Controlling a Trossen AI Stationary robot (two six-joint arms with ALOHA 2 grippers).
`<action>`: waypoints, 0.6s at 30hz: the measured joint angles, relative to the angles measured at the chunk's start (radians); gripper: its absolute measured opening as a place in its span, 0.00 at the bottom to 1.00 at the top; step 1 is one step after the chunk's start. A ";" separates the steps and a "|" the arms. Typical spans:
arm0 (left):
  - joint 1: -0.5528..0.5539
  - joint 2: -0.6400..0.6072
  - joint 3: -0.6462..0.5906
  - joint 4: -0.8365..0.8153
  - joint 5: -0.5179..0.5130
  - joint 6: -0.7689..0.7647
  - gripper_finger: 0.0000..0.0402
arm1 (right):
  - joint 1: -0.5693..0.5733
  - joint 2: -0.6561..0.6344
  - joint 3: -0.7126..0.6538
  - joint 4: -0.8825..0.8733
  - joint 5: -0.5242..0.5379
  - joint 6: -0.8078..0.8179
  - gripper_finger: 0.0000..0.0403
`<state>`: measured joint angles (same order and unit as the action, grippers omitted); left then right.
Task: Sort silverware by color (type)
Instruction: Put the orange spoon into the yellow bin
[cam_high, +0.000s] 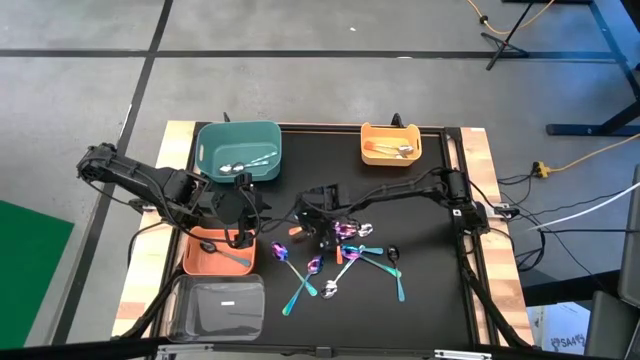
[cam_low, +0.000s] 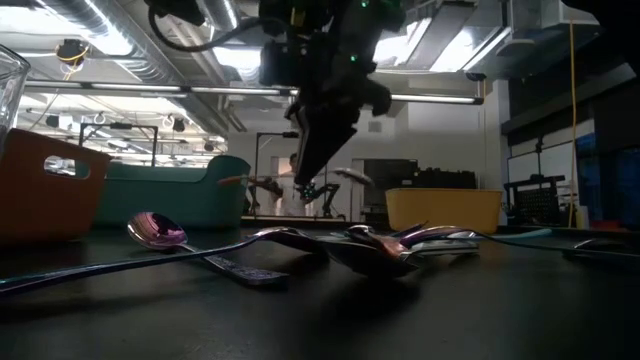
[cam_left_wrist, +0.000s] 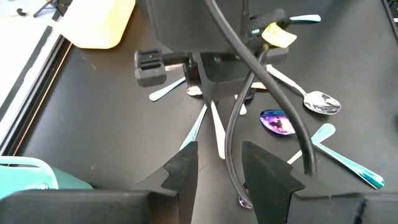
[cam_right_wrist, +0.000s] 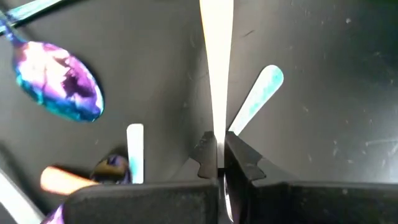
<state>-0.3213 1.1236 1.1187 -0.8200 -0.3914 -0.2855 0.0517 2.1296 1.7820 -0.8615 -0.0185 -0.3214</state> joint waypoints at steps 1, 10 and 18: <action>0.000 0.000 0.000 0.000 0.000 0.000 0.29 | 0.000 0.000 0.013 -0.020 0.000 0.000 0.00; 0.000 0.000 0.000 0.000 0.000 0.000 0.29 | 0.000 0.000 0.103 -0.127 0.000 -0.018 0.00; 0.000 0.000 0.000 0.007 -0.001 0.000 0.29 | -0.009 -0.048 0.158 -0.220 0.000 -0.024 0.00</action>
<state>-0.3210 1.1235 1.1187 -0.8127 -0.3928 -0.2855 0.0423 2.0817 1.9404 -1.0816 -0.0187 -0.3457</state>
